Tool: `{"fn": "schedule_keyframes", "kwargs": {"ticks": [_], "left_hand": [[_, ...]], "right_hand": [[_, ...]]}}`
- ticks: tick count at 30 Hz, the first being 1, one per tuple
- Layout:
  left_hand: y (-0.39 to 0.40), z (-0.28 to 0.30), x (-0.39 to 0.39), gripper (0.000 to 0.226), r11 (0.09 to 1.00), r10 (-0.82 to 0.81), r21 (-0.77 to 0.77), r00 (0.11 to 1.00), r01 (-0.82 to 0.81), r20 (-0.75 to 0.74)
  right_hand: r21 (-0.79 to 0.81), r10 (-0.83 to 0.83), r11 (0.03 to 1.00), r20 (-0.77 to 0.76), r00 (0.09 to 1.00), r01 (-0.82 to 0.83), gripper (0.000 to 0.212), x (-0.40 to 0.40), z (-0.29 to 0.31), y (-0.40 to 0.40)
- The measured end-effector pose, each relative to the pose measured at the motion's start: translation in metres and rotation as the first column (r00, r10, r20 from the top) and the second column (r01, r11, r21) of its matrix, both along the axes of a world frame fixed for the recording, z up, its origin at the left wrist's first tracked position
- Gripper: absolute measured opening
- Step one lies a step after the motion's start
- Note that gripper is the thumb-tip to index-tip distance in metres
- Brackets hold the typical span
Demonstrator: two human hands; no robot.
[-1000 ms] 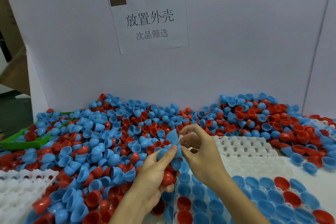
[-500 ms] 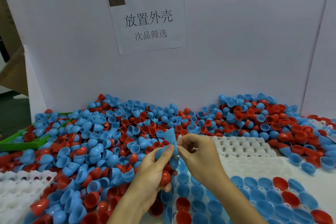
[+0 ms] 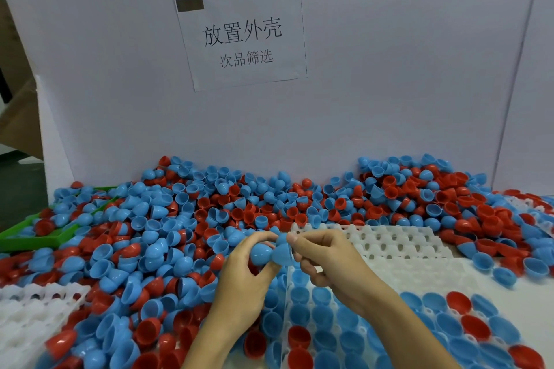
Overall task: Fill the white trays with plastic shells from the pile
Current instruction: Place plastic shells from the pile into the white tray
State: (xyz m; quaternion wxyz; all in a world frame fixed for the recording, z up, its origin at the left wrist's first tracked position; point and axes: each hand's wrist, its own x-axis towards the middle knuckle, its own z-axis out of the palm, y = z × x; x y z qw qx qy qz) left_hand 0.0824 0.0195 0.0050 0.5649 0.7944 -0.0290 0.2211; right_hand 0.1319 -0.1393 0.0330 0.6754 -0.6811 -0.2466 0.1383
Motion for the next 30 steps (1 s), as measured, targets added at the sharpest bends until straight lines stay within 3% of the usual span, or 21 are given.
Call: {"fn": "schedule_keyframes", "kwargs": {"ticks": [6,9,13,17,20,24,30], "left_hand": [[0.001,-0.002,0.002,0.019,0.999,0.034,-0.006,0.999,-0.034,-0.005],[0.001,-0.002,0.002,0.019,0.999,0.053,0.001,0.998,-0.053,0.013],[0.0,-0.003,0.003,0.02,0.998,0.062,0.028,0.997,-0.063,0.041],[-0.002,-0.004,0.002,0.02,0.997,0.071,0.038,0.996,-0.073,0.053],[-0.002,-0.002,0.002,0.008,0.998,0.064,-0.017,0.997,-0.063,0.046],[-0.002,0.0,0.0,0.022,0.97,0.021,-0.242,0.999,-0.031,-0.041],[-0.006,0.001,0.004,0.049,0.811,-0.028,-0.58,0.985,-0.079,-0.173]], "right_hand": [[0.057,0.125,0.991,-0.038,0.991,-0.123,0.027,0.001,0.001,-0.005],[-0.005,0.137,0.991,-0.009,0.991,-0.137,0.014,0.001,0.001,-0.005],[-0.092,0.025,0.996,0.103,0.994,-0.016,0.012,-0.001,-0.001,-0.001],[-0.08,-0.091,0.991,0.142,0.986,0.103,0.005,-0.002,-0.001,0.002],[-0.094,-0.207,0.969,0.192,0.959,0.228,0.008,0.004,0.006,-0.005],[-0.282,-0.358,0.833,0.383,0.852,0.477,0.018,0.024,0.014,-0.025],[-0.722,-0.048,0.485,0.542,0.839,0.494,0.011,0.043,0.015,-0.019]]}}
